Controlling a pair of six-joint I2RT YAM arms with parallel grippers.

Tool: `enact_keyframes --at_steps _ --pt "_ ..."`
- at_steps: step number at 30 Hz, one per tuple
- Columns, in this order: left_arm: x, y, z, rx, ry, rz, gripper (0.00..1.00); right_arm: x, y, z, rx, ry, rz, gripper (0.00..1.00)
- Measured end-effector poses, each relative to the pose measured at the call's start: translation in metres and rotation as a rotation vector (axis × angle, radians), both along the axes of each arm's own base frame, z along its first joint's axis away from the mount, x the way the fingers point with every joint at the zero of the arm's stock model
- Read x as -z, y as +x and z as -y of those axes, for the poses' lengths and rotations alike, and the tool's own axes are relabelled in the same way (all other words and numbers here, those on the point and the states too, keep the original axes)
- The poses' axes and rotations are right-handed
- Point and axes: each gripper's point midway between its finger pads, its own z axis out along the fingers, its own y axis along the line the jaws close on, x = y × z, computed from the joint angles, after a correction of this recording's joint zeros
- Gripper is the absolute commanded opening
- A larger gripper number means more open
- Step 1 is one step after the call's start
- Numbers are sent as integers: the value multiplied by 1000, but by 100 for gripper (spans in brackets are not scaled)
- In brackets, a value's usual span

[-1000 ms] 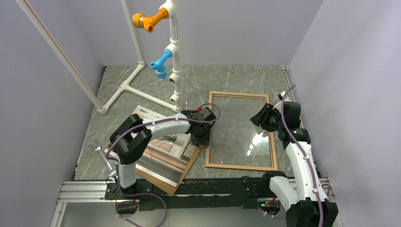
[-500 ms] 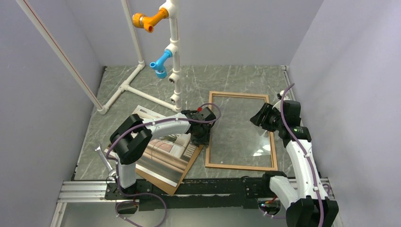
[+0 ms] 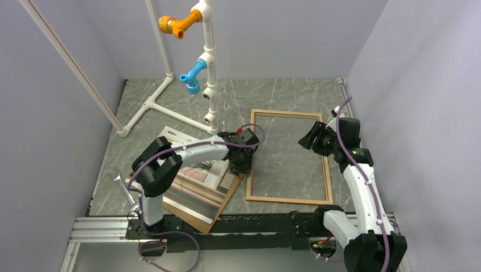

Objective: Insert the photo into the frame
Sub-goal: Place the photo frame item in the photo frame.

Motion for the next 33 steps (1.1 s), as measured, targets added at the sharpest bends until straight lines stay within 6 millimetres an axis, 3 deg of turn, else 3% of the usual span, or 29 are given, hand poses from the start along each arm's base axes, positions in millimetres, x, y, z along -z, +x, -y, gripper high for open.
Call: enact_keyframes --at_steps 3,9,14,24,33 --pt "0 0 0 0 0 0 50 3 0 0 -2 2 -9 64" --pt "0 0 0 0 0 0 50 11 1 2 7 -8 -37 86" --pt "0 0 0 0 0 0 50 17 -1 5 17 -24 -63 98" --pt "0 0 0 3 2 0 50 34 -2 15 55 -63 -136 100" --pt "0 0 0 8 5 0 50 62 -4 33 132 -134 -255 100"
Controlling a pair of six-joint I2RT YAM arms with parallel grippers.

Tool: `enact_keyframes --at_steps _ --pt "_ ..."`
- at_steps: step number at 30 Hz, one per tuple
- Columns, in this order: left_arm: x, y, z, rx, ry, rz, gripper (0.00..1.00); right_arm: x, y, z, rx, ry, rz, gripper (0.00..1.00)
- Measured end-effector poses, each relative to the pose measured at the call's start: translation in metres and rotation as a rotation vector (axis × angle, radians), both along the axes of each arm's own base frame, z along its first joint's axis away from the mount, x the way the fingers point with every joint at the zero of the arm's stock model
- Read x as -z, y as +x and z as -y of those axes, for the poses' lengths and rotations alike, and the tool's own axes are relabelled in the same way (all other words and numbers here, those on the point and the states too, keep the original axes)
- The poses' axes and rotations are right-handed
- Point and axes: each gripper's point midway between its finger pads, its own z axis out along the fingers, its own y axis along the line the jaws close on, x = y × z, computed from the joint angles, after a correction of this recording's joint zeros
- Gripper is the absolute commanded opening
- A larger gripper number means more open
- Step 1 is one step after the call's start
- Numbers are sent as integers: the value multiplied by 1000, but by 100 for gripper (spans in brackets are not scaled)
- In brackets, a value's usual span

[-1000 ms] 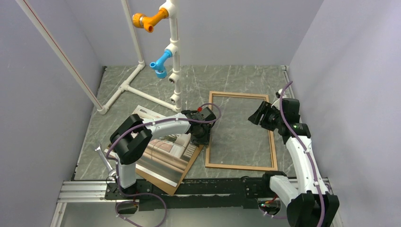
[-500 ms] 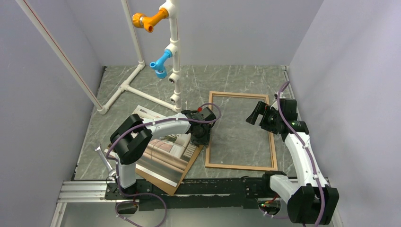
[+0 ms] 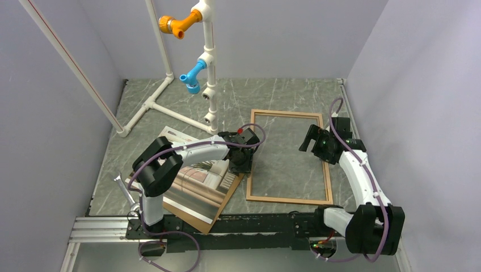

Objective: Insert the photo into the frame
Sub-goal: Place the photo frame item in the photo frame.

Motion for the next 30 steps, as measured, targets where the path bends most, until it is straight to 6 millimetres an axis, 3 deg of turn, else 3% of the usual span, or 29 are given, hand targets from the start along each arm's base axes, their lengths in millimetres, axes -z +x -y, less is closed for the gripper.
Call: enact_keyframes --at_steps 12,30 --pt "0 0 0 0 3 2 50 13 -2 36 176 -145 -92 100" --pt "0 0 0 0 4 2 50 12 -1 31 165 -122 -85 100"
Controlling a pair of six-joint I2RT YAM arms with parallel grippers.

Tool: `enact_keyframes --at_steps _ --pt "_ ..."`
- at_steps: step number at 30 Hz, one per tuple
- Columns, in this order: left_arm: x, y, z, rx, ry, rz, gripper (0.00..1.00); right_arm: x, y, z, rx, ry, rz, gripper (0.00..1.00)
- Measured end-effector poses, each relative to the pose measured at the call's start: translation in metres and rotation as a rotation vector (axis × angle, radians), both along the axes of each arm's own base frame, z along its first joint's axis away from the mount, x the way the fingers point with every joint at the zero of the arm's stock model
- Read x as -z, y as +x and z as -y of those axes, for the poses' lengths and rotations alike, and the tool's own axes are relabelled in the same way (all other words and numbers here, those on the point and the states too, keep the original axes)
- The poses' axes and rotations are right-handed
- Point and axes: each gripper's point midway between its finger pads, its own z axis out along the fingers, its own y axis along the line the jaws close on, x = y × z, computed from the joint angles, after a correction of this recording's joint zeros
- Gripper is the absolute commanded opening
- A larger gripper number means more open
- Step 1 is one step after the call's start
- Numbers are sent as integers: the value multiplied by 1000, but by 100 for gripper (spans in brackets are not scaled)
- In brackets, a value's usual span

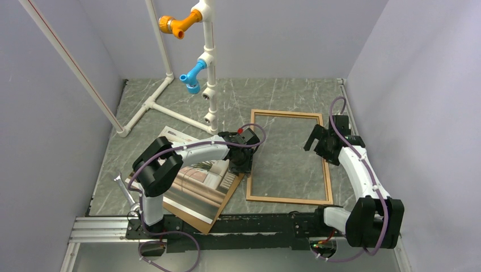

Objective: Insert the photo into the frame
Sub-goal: Place the photo frame item in the photo frame.

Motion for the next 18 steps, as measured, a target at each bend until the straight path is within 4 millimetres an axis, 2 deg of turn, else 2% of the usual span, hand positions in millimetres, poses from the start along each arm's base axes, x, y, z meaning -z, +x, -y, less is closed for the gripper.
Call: enact_keyframes --at_steps 7,12,15,18 --pt "0 0 0 0 1 3 52 -6 1 -9 -28 44 26 100" --pt "-3 -1 4 10 -38 40 58 -9 0 -20 -65 83 40 100" --pt "-12 -5 2 20 -83 75 62 -10 0 -28 -92 98 39 100" --pt "-37 -6 4 33 -169 132 66 -10 -2 -42 -145 105 37 100"
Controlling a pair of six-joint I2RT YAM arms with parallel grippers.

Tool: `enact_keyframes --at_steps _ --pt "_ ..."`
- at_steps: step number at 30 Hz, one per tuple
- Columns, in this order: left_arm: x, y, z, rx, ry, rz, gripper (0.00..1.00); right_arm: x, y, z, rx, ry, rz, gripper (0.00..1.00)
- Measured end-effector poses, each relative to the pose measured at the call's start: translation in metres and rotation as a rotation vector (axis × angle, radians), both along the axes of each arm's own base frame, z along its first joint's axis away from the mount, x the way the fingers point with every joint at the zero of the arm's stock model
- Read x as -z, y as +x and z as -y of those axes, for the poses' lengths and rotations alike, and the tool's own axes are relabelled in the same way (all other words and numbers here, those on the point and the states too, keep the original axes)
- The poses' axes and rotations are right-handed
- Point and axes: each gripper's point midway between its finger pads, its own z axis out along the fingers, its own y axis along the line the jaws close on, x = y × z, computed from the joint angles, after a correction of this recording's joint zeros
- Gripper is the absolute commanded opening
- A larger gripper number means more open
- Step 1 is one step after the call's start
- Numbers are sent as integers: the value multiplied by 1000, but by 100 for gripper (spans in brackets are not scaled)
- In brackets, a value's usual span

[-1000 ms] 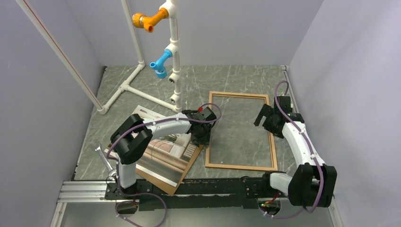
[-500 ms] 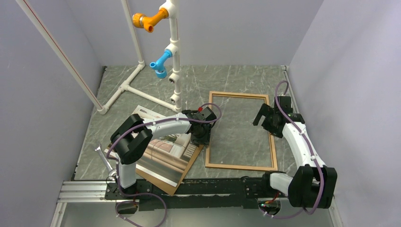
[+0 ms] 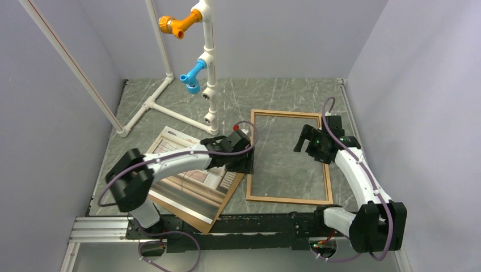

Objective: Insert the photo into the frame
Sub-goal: Place the photo frame item in the photo frame, then move the photo frame to the center of the board.

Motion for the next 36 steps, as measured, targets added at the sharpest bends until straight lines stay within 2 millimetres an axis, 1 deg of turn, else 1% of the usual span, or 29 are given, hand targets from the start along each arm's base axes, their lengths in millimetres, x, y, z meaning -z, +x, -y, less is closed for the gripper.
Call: enact_keyframes --at_steps 3,5,6,7,8,10,14,17,19,22,25,31,32,34,36 --pt "-36 2 5 9 -117 79 69 0 -3 -17 -57 5 -1 100" --pt "-65 3 8 19 -211 142 72 1 -5 -28 -88 8 -5 100" --pt "-79 2 9 26 -258 168 76 1 -6 -33 -102 10 -9 100" --pt "-93 1 10 33 -308 197 84 2 -8 -38 -114 12 -13 100" --pt "-103 -1 11 40 -347 220 88 3 -9 -43 -126 14 -18 100" --pt "-126 -5 10 56 -432 267 93 5 -12 -52 -147 20 -29 99" --pt "-169 -14 1 74 -567 356 99 9 -17 -72 -187 19 -47 98" --pt "-205 -20 -7 76 -653 421 99 12 -21 -92 -231 17 -62 96" --pt "-222 -24 -13 77 -696 454 99 14 -22 -105 -257 13 -65 96" --pt "-238 -29 -20 77 -733 482 99 16 -23 -128 -299 -5 -72 92" --pt "-245 -32 -24 78 -742 493 99 20 -25 -152 -343 -36 -78 88" --pt "-244 -31 -29 71 -705 489 99 33 -27 -204 -424 -122 -88 82" --pt "-243 -31 -30 68 -699 488 99 36 -27 -210 -431 -137 -90 81" --pt "-240 -31 -34 61 -684 486 99 43 -27 -223 -445 -177 -97 74" --pt "-238 -31 -37 52 -671 486 99 49 -27 -231 -452 -208 -100 70"
